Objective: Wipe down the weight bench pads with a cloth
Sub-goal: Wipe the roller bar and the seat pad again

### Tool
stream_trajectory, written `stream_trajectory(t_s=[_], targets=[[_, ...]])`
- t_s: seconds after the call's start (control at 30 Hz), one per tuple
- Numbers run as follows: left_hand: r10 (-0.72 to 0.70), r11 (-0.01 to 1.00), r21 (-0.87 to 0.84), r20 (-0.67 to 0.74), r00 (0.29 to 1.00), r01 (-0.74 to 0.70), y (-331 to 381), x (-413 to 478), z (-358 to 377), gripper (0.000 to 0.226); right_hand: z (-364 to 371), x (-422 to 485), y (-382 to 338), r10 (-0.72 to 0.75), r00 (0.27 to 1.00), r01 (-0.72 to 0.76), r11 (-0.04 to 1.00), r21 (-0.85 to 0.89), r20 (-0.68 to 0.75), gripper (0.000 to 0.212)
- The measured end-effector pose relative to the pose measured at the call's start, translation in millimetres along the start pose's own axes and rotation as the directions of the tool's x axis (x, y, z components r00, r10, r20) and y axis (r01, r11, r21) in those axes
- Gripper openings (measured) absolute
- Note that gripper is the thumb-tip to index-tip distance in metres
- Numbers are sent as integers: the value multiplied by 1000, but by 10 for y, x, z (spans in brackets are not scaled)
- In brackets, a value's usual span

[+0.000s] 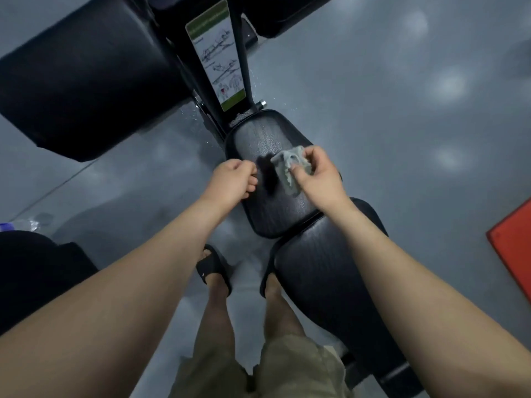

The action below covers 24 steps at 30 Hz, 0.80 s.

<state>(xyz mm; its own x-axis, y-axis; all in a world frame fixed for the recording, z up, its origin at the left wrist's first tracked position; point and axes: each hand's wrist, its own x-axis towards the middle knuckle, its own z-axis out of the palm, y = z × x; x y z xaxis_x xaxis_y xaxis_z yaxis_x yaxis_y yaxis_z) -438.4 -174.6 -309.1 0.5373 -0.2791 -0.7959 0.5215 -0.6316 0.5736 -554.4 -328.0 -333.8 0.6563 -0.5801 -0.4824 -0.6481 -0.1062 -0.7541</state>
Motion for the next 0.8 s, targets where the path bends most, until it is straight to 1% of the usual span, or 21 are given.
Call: stream_trajectory(t_s=[0.07, 0.1, 0.17, 0.23, 0.27, 0.3, 0.37, 0.43, 0.47, 0.53, 0.6, 0.67, 0.8], targets=[[53, 981, 188, -49, 997, -43, -108, 232, -53, 20, 66, 245, 16, -34, 998, 29, 995, -95, -51, 25], [93, 951, 302, -63, 994, -70, -153, 342, -77, 16, 131, 393, 37, -76, 995, 66, 986, -151, -63, 29], [162, 870, 481, -68, 984, -110, -197, 491, -85, 15, 264, 629, 101, -180, 983, 164, 941, -297, -25, 32], [232, 792, 590, -54, 971, -156, -266, 684, -57, 28, 454, 785, 237, -255, 963, 267, 854, -447, 88, 37], [279, 736, 652, -44, 959, -184, -295, 769, -33, 36, 548, 815, 313, -270, 952, 306, 812, -497, 144, 41], [335, 667, 715, -33, 942, -212, -330, 853, -7, 46, 633, 825, 388, -285, 944, 329, 786, -524, 166, 44], [423, 532, 812, -8, 906, -241, -345, 953, 34, 70, 733, 823, 481, -337, 935, 343, 776, -530, 110, 41], [433, 443, 863, 29, 901, -241, -329, 1042, 67, 99, 762, 845, 524, -386, 920, 360, 767, -531, 65, 32], [419, 410, 881, 48, 907, -236, -331, 1081, 83, 110, 770, 854, 528, -402, 913, 370, 752, -546, 65, 31], [389, 371, 900, 72, 919, -228, -368, 1180, 143, 124, 784, 939, 535, -413, 907, 382, 719, -580, 85, 37], [383, 362, 905, 74, 921, -223, -420, 1240, 201, 128, 807, 1043, 509, -424, 902, 387, 702, -598, 85, 42], [387, 344, 913, 75, 919, -220, -457, 1272, 227, 127, 853, 1143, 456, -434, 899, 376, 707, -599, 51, 43], [398, 252, 944, 101, 912, -214, -474, 1311, 223, 126, 960, 1377, 305, -439, 897, 336, 753, -565, -51, 42]])
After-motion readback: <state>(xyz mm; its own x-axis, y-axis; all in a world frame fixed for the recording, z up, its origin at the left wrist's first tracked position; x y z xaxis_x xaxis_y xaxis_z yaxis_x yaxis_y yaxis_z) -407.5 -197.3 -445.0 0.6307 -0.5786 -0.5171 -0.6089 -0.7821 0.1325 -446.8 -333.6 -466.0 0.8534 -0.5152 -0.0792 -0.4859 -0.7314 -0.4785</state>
